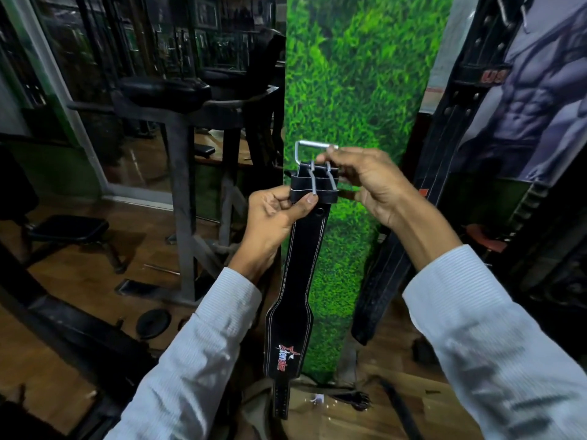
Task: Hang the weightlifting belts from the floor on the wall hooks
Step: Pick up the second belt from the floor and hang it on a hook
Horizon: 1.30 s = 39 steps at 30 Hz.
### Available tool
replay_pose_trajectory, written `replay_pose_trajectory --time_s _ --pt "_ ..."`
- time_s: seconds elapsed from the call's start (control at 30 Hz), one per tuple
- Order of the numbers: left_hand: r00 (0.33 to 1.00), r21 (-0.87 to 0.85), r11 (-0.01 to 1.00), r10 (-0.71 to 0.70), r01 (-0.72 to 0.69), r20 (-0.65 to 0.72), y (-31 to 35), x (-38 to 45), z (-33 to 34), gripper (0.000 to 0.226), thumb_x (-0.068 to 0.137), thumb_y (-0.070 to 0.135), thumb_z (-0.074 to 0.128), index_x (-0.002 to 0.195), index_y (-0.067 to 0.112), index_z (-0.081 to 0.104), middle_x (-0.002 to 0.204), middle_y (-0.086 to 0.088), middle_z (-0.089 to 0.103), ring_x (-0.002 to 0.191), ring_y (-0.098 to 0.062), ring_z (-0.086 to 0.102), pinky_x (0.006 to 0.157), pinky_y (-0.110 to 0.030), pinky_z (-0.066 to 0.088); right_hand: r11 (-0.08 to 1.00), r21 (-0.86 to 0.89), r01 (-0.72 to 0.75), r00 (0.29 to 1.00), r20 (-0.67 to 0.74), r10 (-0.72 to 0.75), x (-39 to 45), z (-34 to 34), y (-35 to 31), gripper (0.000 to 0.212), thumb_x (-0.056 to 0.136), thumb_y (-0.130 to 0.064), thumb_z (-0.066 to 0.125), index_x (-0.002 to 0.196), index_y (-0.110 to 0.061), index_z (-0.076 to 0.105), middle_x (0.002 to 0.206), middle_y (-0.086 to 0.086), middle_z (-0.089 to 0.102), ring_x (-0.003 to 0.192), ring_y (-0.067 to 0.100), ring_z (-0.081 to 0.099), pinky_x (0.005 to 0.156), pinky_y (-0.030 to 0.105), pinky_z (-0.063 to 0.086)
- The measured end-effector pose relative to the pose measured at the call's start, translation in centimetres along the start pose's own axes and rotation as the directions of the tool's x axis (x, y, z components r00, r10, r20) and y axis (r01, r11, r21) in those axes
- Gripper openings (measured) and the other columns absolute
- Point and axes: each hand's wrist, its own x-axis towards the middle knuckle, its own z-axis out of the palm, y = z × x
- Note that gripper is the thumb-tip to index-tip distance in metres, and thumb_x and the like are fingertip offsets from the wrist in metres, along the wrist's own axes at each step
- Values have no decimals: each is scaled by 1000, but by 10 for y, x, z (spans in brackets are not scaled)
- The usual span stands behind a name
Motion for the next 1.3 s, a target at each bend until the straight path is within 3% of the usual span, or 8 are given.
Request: replay_pose_trajectory --time_s 0.17,0.23,0.33,0.47,0.9,1.1,1.2,1.3 --pt "986 -4 990 -140 141 95 5 7 -13 22 87 13 79 107 4 79 99 -10 80 91 -20 72 86 -34 55 926 -142 350 911 -179 -372 3 4 4 15 94 -11 72 81 -13 79 78 -6 77 79 1 68 77 16 55" --pt "983 14 983 -181 181 -28 14 12 -21 10 86 14 75 94 10 80 87 -5 80 78 -17 72 76 -31 55 913 -127 389 879 -246 -409 5 5 3 12 93 -10 73 83 -11 80 76 -7 77 77 2 68 75 16 54" --pt "970 70 997 55 -40 -238 32 27 -20 20 99 17 60 95 7 77 87 -9 77 70 -13 66 66 -22 52 909 -106 404 850 -324 -416 9 3 -2 7 92 -9 74 89 -7 80 77 -8 77 78 3 68 76 16 55" --pt "942 283 920 315 -272 -119 43 70 15 29 97 46 60 95 23 78 92 -4 73 84 -7 61 78 -29 48 913 -121 390 844 -349 -407 14 1 -10 10 92 -8 73 95 0 80 78 -3 77 80 6 68 75 14 55" --pt "916 158 920 379 -358 -129 84 160 120 14 91 28 74 84 20 83 65 10 72 62 -11 69 61 -31 54 938 -12 346 913 -226 -340 27 -57 -44 29 88 -21 78 115 -16 72 106 -2 80 100 10 74 90 25 52" --pt "905 258 892 410 -372 -113 116 216 176 24 89 41 74 77 22 82 68 6 76 65 -16 72 69 -38 61 875 21 483 784 -455 -421 58 -94 -68 38 91 -17 77 125 -6 65 110 11 79 104 20 75 87 28 57" --pt "883 328 853 458 -406 -97 130 248 200 29 86 45 73 75 20 82 66 7 75 65 -15 72 69 -38 62 837 -11 547 687 -566 -456 81 -113 -87 49 87 -18 82 127 -9 54 97 8 77 79 9 74 69 20 56" --pt "862 407 807 499 -428 -84 144 276 220 33 87 39 74 71 11 79 61 2 72 62 -18 70 66 -37 60 819 -74 569 613 -626 -483 104 -129 -102 51 77 -34 87 112 -27 51 93 12 78 73 17 71 66 37 56"
